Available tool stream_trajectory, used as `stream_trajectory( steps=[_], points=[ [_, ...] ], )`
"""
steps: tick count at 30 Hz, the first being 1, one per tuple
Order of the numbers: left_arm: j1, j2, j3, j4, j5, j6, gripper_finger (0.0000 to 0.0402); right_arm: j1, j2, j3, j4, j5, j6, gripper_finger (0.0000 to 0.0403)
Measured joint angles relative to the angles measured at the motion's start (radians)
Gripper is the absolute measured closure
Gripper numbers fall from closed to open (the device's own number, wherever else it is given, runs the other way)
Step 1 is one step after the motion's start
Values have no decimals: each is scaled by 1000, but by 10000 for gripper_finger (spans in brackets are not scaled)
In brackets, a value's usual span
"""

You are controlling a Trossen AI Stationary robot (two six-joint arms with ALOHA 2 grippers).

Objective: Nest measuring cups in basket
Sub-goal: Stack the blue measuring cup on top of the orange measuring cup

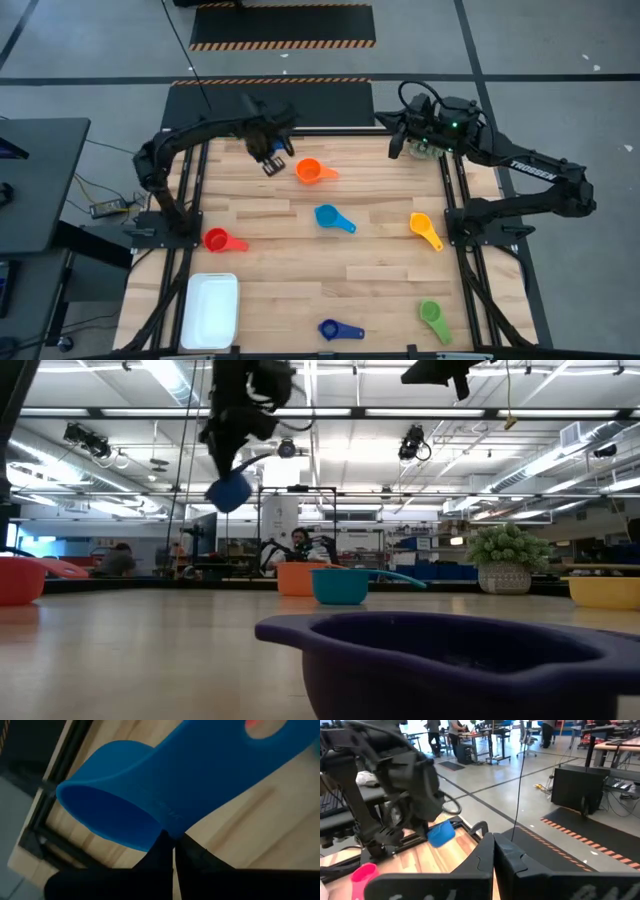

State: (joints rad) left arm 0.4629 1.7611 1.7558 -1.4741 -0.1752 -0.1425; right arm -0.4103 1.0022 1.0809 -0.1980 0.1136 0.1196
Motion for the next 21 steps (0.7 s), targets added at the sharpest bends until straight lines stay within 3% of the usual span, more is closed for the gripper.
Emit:
stream_trajectory(
  steps=[10, 16, 21],
  points=[
    [-143, 222, 200, 10, -2, 19, 398, 2, -31, 0, -51, -23, -41, 396],
    [-153, 318, 244, 139, 71, -19, 398, 2, -62, 0, -111, -30, -49, 397],
    [-153, 386, 248, 159, 72, -48, 398, 2, -83, 0, -118, -70, -47, 398]
  ],
)
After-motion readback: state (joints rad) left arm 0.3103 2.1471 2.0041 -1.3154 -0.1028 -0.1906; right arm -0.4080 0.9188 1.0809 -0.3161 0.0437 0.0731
